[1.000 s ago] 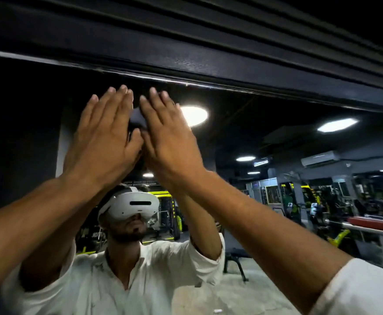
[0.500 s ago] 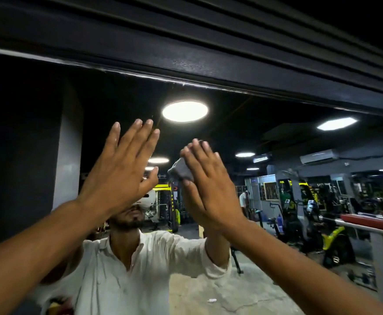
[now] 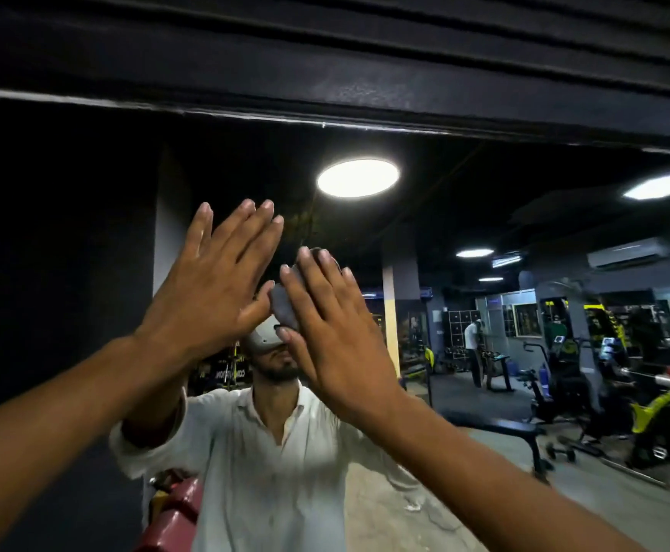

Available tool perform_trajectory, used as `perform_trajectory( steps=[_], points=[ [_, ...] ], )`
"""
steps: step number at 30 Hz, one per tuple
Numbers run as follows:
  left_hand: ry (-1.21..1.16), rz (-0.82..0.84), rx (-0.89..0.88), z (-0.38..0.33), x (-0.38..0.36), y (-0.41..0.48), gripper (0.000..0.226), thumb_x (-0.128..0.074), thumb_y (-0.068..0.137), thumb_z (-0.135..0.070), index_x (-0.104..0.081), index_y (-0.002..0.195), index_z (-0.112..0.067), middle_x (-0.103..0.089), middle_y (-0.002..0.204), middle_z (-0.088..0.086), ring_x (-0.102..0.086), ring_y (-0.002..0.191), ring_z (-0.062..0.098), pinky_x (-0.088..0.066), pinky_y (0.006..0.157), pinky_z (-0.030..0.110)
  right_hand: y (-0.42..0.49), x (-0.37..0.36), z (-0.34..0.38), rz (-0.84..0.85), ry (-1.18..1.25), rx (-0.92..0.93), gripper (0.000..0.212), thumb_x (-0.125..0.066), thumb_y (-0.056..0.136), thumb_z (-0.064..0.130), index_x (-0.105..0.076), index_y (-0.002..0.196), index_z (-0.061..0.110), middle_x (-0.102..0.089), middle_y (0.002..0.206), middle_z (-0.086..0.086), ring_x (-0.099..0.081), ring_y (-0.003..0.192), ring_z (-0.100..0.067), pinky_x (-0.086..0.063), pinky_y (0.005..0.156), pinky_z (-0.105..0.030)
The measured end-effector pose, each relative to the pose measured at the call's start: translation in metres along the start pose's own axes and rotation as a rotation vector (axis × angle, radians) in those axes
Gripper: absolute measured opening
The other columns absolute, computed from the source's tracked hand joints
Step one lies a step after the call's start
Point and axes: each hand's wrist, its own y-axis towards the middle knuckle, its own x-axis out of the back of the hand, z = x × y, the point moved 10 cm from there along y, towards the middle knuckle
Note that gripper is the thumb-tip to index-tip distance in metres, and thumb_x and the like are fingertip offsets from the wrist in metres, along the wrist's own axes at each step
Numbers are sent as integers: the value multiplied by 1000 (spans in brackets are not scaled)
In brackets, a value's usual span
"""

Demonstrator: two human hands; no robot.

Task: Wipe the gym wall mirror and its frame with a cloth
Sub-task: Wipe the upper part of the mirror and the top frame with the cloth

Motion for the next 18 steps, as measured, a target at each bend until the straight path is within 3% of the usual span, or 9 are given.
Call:
perform_trajectory(
  steps=[3,7,9,11,15,17,18],
  points=[
    [-34,28,-34,16,2,-4,78,-37,103,-49,-20,169,-11,-17,177,11,-13,164,26,-4,133,50,1,6,-33,-19,-52,33,64,-33,113,44,-14,168,19,-2,177,-6,5,163,-20,-7,133,-47],
    [-23,42,45,66,12,-16,80,-36,102,-53,-20,169,-12,-17,177,9,-11,164,25,-10,132,55,27,44,-112,-225,29,-424,63,-30,111,43,-22,167,17,-6,176,-8,1,163,-21,-7,132,-49],
    [-10,49,68,89,15,-24,82,-33,102,-57,-20,169,-12,-15,177,8,-11,165,25,-13,131,59,41,47,-110,-283,68,-551,64,-28,111,45,-19,167,16,-5,176,-8,2,163,-21,-8,131,-50],
    [11,54,41,100,14,-29,82,-31,103,-58,-18,170,-12,-13,178,8,-11,165,25,-14,131,59,54,33,-66,-254,58,-493,65,-26,111,46,-15,168,18,-2,176,-7,6,163,-22,-4,132,-49],
    [-31,46,22,110,14,-26,81,-31,103,-57,-16,170,-13,-11,178,7,-8,165,22,-11,133,55,48,-7,39,-39,14,-99,65,-27,112,47,-10,169,20,5,177,-6,12,162,-20,3,132,-43],
    [-53,42,42,124,19,-19,81,-31,103,-57,-17,170,-13,-13,178,7,-8,165,21,-10,133,54,48,-5,36,-19,-32,44,64,-27,112,46,-16,168,19,-2,177,-5,6,163,-18,-3,133,-44],
    [-58,43,64,135,22,-16,81,-29,103,-57,-18,170,-13,-14,178,7,-8,165,21,-10,133,54,54,2,22,-44,-44,24,63,-26,111,45,-19,168,19,-6,177,-5,3,163,-17,-6,133,-46]
  ],
)
